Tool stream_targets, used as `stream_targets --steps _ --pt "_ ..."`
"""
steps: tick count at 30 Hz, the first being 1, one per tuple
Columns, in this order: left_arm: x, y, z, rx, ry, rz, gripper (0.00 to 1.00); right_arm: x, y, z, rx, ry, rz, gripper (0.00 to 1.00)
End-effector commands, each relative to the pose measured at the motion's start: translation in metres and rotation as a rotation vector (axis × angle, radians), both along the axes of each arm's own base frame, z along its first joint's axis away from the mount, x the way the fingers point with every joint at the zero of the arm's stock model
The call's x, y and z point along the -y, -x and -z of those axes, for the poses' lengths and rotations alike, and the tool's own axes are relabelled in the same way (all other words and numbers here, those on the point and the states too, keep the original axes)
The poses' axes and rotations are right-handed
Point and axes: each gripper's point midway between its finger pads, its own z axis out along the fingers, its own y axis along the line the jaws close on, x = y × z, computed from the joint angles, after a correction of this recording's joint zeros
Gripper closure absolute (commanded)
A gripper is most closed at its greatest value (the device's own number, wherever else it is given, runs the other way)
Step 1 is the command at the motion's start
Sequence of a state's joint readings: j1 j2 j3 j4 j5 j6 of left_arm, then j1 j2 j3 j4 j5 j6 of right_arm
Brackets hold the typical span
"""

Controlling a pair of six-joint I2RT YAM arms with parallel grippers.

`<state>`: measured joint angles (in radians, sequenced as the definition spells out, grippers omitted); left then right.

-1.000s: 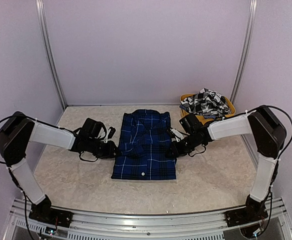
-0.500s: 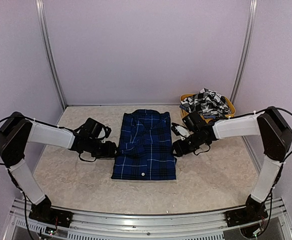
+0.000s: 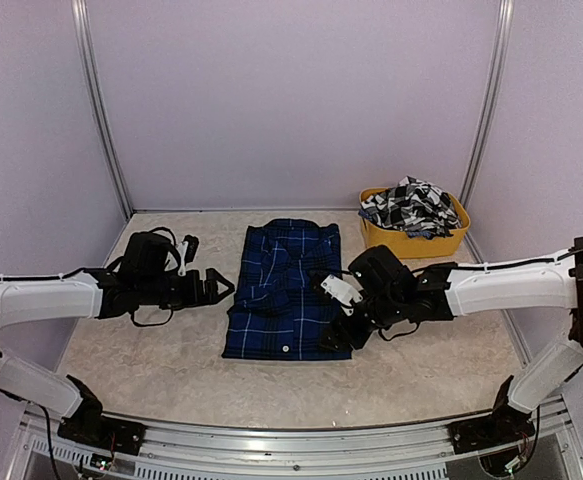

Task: Fold and stack the long sleeve shirts
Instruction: Pick up the 2/3-rectangle-folded shirt from the center of the board.

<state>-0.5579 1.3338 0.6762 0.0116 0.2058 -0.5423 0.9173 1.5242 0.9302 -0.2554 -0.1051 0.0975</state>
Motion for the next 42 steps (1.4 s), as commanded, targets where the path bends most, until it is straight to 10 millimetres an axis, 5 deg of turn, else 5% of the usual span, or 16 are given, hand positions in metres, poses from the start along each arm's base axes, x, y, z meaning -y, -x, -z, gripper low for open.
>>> stream_targets --steps 1,8,18,25,33,42 --pt "-0.001 0.006 -0.031 0.056 0.086 -0.007 0.01 -0.013 0.013 0.020 0.051 0.074 -0.085 0.26" --pt "-0.019 0.008 -0.043 0.053 0.154 -0.050 0.01 -0.026 0.018 0.053 0.057 0.196 -0.158 0.27" --pt "-0.033 0.012 -0.046 0.054 0.209 -0.060 0.01 -0.010 0.031 0.090 0.063 0.354 -0.155 0.39" --pt "-0.022 0.024 -0.072 0.100 0.244 0.018 0.01 0.008 0.048 0.110 0.027 0.408 -0.114 0.65" --pt "0.004 0.054 -0.093 0.227 0.189 0.141 0.01 0.017 0.076 0.106 -0.035 0.410 -0.097 1.00" --pt "0.041 0.112 -0.086 0.356 0.136 0.320 0.01 0.029 0.134 0.087 -0.212 0.326 -0.129 1.00"
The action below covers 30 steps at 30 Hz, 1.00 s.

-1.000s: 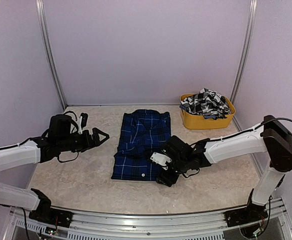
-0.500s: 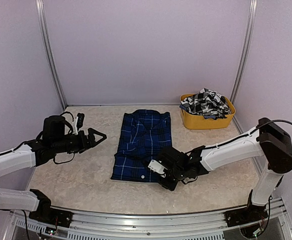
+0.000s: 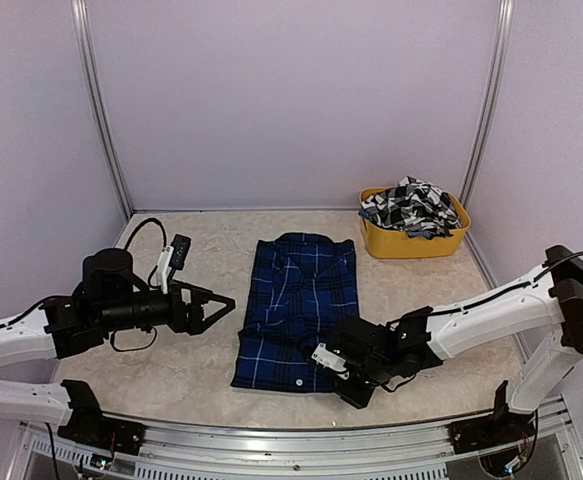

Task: Fold and stack the long sleeve shirts
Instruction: Pick up the 2/3-rectangle-folded shirt from the center of the board.

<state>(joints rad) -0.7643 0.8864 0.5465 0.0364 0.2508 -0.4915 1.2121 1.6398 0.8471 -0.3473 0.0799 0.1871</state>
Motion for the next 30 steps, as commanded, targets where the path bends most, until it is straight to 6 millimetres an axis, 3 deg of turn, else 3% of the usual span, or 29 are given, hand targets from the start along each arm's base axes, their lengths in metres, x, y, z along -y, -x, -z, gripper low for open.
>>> stream_targets --steps 1,6,12,17,25,30 --pt "0.017 0.025 0.017 0.088 -0.072 0.052 0.01 0.025 0.045 -0.001 -0.188 0.017 0.009 1.00" --pt "0.045 0.065 0.033 0.187 -0.164 0.104 0.01 0.031 0.067 -0.021 -0.275 -0.055 -0.001 1.00" --pt "0.067 0.104 0.072 0.307 -0.347 0.170 0.01 0.027 0.076 -0.045 -0.317 -0.112 -0.018 1.00" --pt "0.074 0.116 0.105 0.343 -0.443 0.235 0.01 0.027 0.083 -0.054 -0.351 -0.126 -0.035 1.00" --pt "0.080 0.141 0.120 0.452 -0.510 0.383 0.01 0.023 0.091 -0.083 -0.402 -0.234 -0.068 1.00" --pt "0.082 0.141 0.131 0.475 -0.579 0.397 0.01 0.024 0.090 -0.097 -0.439 -0.290 -0.066 1.00"
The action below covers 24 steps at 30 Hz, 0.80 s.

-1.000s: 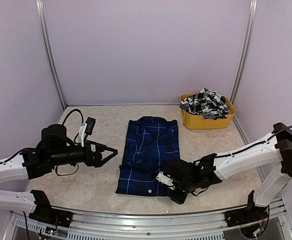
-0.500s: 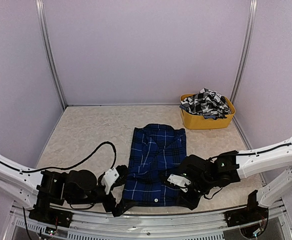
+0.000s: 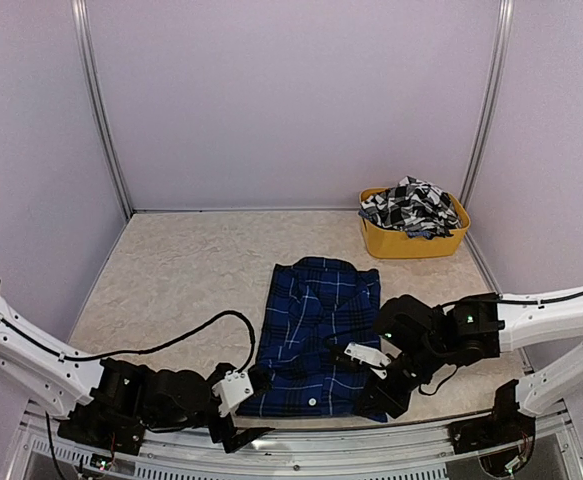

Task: Fold and stack the long sleeve shirts
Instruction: Pick up the 2/3-rectangle-folded shirt from the center of the board.

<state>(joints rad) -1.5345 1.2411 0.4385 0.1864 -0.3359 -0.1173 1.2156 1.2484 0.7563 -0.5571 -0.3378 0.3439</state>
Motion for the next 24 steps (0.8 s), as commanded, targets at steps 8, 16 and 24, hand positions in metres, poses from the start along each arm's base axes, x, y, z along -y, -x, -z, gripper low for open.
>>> stream_targets --steps 8,16,24 --pt "0.011 -0.016 0.016 0.140 -0.103 -0.025 0.07 0.003 -0.003 -0.025 -0.088 -0.083 0.015 1.00" --pt "0.019 -0.021 0.013 0.134 -0.103 0.003 0.44 0.005 -0.005 -0.021 -0.098 -0.085 0.019 1.00" --pt "0.028 -0.015 0.013 0.068 -0.111 0.069 0.78 0.010 -0.012 -0.022 -0.078 -0.079 0.055 1.00"
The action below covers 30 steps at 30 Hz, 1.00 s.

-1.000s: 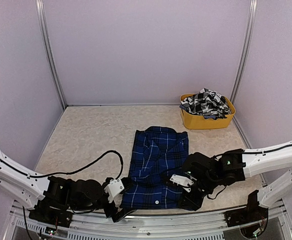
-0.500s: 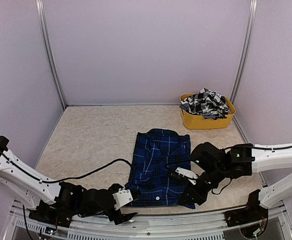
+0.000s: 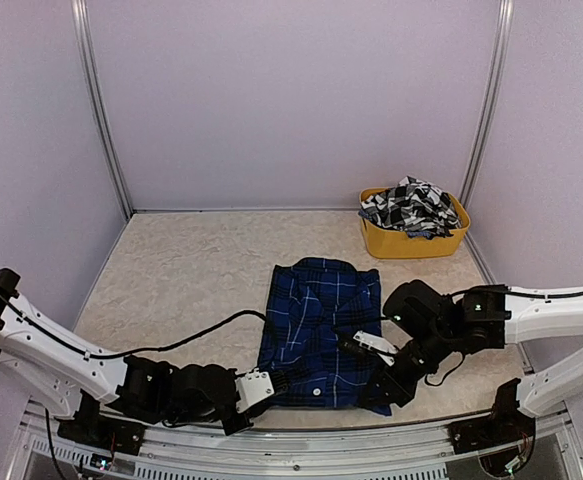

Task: Fold and stack the long sleeve shirts
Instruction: Pick up the 2/3-rectangle-folded shirt from the center of the board, then fold the 2/3-rectangle-folded shirt at the center of the board.

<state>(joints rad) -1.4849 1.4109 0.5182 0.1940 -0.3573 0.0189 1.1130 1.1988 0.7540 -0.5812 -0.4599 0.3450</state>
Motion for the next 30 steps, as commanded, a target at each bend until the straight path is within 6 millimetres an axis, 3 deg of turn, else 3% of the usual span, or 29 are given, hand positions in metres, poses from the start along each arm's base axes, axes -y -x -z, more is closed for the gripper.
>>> stream_targets --steps 1,2,6,13,18,22,30 --pt "0.017 0.008 -0.010 -0.059 0.021 0.065 0.87 0.005 -0.005 -0.006 0.018 -0.013 0.025 1.00" --pt "0.018 0.009 -0.012 -0.072 0.020 0.070 0.99 0.006 -0.008 -0.007 0.031 -0.008 0.041 1.00" --pt "0.025 0.009 -0.019 -0.108 0.027 0.080 1.00 0.014 -0.024 -0.006 0.096 0.038 0.118 1.00" --pt "0.031 0.000 -0.027 -0.296 0.041 0.102 1.00 0.018 -0.036 -0.012 0.159 0.051 0.164 0.46" --pt "0.037 -0.005 -0.028 -0.349 0.055 0.102 1.00 0.016 -0.037 -0.017 0.183 0.037 0.168 0.25" --pt "0.036 -0.008 -0.024 -0.441 0.047 0.100 1.00 0.012 -0.034 -0.019 0.217 0.047 0.168 0.18" --pt "0.031 -0.017 -0.024 -0.568 0.069 0.082 1.00 0.001 -0.019 -0.014 0.278 0.076 0.142 0.17"
